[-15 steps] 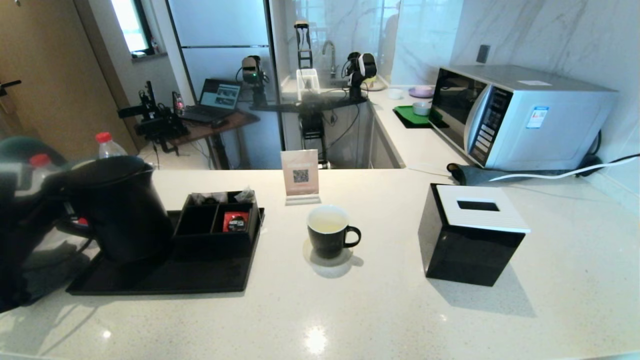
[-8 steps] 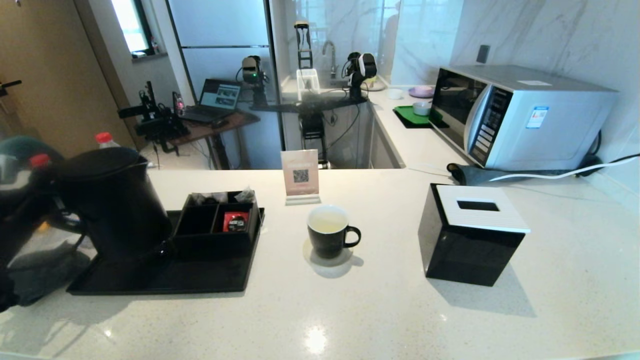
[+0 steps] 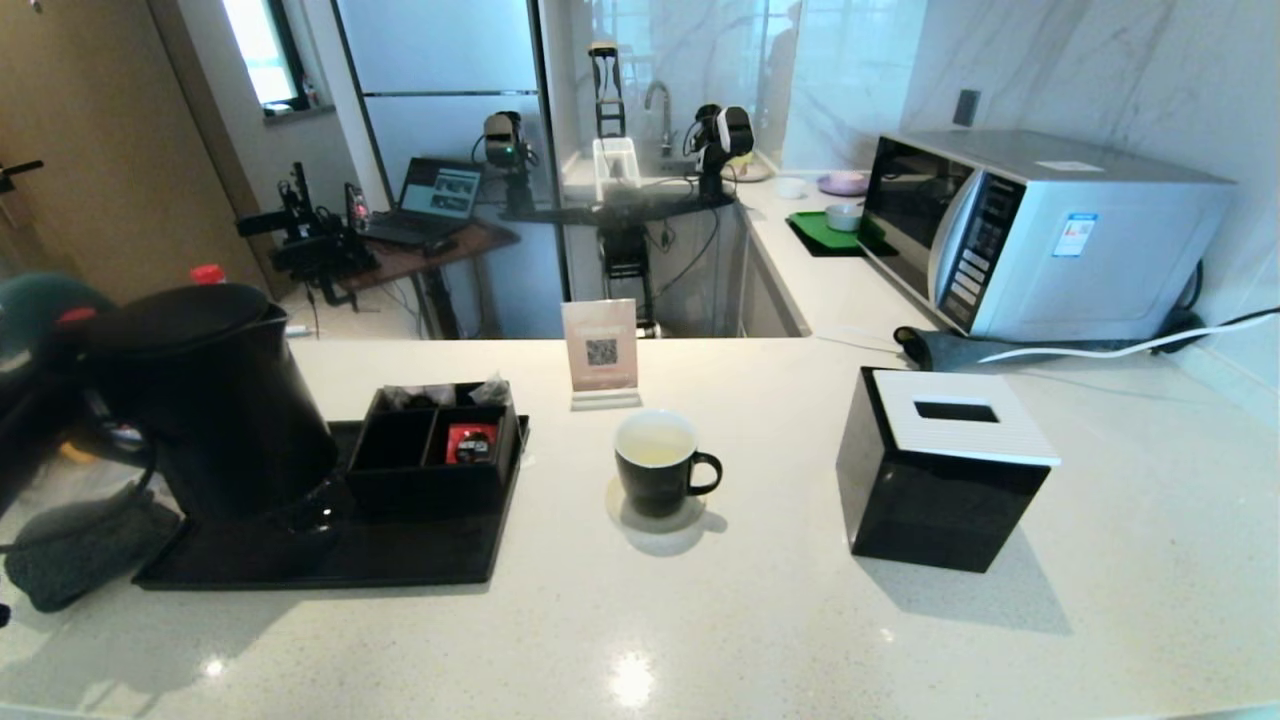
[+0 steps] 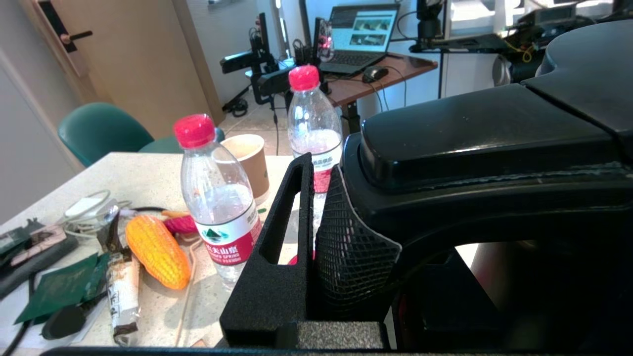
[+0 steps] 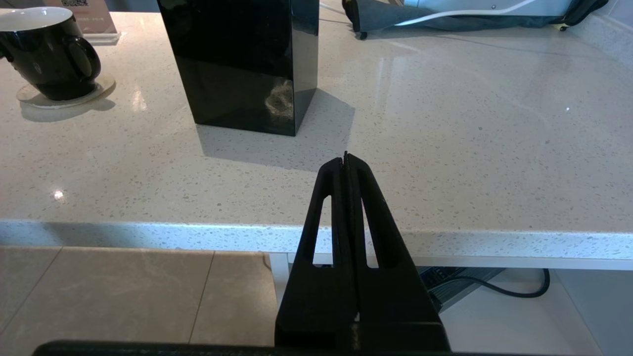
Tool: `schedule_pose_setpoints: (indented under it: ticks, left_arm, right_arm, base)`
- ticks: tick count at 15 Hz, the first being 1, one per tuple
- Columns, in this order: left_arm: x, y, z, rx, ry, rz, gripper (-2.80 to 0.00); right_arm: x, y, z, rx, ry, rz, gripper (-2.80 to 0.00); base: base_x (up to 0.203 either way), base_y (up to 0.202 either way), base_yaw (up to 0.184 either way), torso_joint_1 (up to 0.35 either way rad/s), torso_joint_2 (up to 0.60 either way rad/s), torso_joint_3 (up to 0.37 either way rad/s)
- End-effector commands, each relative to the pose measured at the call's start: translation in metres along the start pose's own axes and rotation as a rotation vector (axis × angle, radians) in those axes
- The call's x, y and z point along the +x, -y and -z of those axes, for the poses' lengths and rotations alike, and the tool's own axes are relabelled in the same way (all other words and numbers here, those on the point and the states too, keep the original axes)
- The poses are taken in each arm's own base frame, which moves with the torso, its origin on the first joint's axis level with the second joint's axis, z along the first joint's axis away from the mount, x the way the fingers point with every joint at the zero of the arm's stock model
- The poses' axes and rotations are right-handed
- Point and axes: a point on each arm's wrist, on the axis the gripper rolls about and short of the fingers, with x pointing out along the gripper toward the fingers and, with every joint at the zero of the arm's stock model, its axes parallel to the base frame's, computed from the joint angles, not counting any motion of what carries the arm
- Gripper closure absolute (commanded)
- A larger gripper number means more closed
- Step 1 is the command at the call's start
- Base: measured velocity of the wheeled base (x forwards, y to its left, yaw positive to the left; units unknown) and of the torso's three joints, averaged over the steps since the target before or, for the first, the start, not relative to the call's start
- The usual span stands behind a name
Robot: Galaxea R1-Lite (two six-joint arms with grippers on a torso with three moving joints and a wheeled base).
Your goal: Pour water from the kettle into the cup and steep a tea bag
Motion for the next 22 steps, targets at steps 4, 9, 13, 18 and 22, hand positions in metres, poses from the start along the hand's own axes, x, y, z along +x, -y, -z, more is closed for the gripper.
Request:
schedule_pose_setpoints:
  ticks: [4, 9, 13, 18, 22]
  left_arm:
    - [-0.014, 0.007, -0.023, 0.022, 0.084, 0.011, 0.00]
    - [-0.016, 0.031, -0.039, 0.014, 0.133, 0.082, 0.00]
    - [-0.020, 0.057, -0.045, -0.015, 0.148, 0.134, 0.00]
    - [-0.025, 0.095, -0.057, -0.058, 0.134, 0.204, 0.00]
    - [-0.033, 0.128, -0.065, -0.083, 0.116, 0.255, 0.00]
  right_arm:
    - [0.000, 0.000, 0.000, 0.000, -0.001, 0.000, 0.00]
    - [0.000, 0.000, 0.000, 0.000, -0.001, 0.000, 0.00]
    - [0.000, 0.000, 0.000, 0.000, -0.001, 0.000, 0.00]
    - [0.000, 0.000, 0.000, 0.000, -0.001, 0.000, 0.00]
    - [0.000, 0.000, 0.000, 0.000, -0.001, 0.000, 0.00]
  base:
    - [0.000, 0.000, 0.000, 0.000, 0.00, 0.000]
    - [0.000, 0.000, 0.000, 0.000, 0.00, 0.000]
    - [0.000, 0.000, 0.000, 0.000, 0.00, 0.000]
    - [0.000, 0.000, 0.000, 0.000, 0.00, 0.000]
    - [0.000, 0.000, 0.000, 0.000, 0.00, 0.000]
